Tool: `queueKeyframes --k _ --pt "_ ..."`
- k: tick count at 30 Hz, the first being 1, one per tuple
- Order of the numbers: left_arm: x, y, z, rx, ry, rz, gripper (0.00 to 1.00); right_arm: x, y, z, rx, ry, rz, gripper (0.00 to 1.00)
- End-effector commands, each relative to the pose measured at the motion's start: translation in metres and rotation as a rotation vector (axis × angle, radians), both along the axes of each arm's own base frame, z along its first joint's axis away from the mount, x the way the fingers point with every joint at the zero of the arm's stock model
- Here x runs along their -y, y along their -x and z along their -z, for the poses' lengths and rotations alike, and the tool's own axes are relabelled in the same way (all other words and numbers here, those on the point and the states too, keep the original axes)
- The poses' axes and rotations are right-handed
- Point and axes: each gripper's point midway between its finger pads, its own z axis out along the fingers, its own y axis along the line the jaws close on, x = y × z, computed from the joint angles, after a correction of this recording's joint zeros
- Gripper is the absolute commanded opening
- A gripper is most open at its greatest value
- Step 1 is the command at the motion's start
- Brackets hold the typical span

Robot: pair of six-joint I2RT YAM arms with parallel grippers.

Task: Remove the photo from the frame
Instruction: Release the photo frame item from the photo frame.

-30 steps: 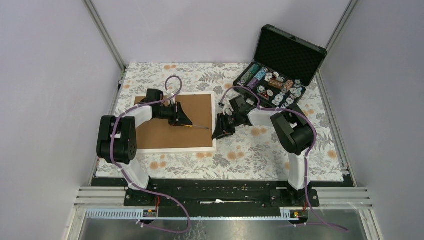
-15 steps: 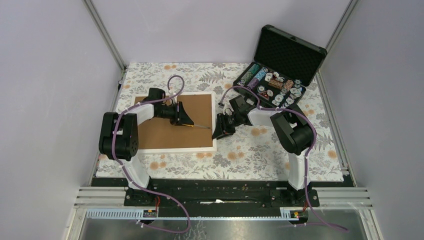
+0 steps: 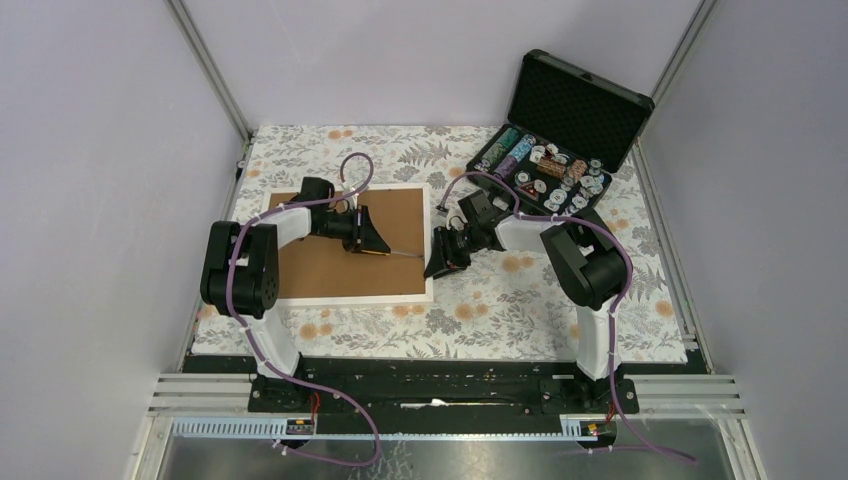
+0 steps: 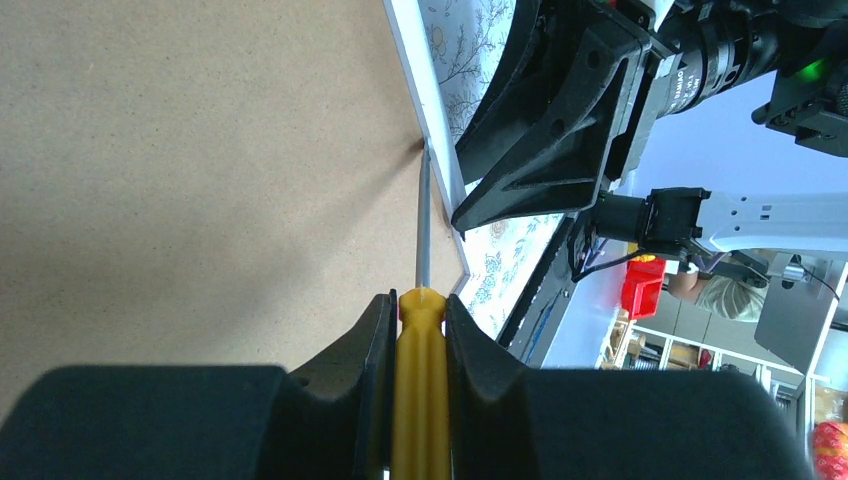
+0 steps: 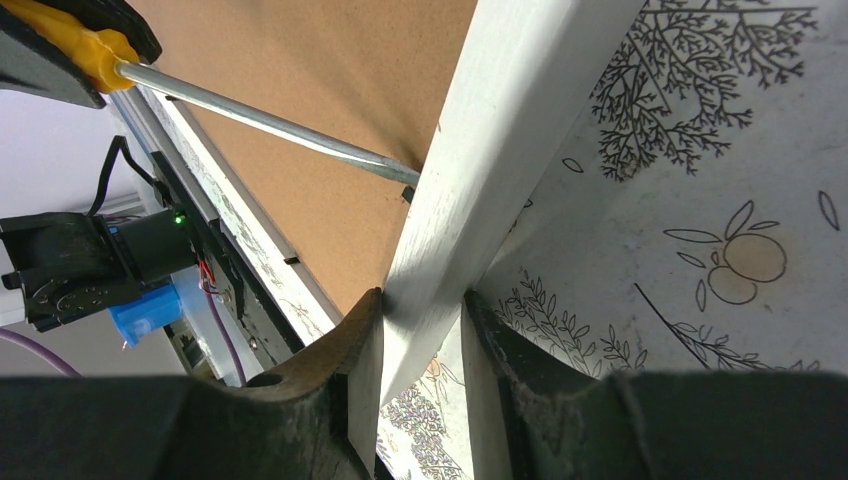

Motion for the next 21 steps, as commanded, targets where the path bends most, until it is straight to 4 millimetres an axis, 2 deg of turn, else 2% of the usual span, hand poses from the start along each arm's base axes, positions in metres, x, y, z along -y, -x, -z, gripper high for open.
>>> queueKeyframes --k 1,9,17,21 --pt "-0.014 -0.001 0.018 0.021 -0.118 -0.008 0.00 0.036 0.019 0.081 0.030 0.280 -0.036 0.00" --pt "-0.017 0.004 0.014 0.015 -0.118 0.018 0.00 0.036 0.020 0.082 0.026 0.280 -0.040 0.00" --pt "-0.034 0.000 0.006 0.023 -0.120 -0.021 0.00 0.037 0.021 0.081 0.027 0.279 -0.042 0.00" --pt "-0.038 0.000 0.008 0.001 -0.110 -0.029 0.00 0.037 0.021 0.082 0.026 0.279 -0.042 0.00"
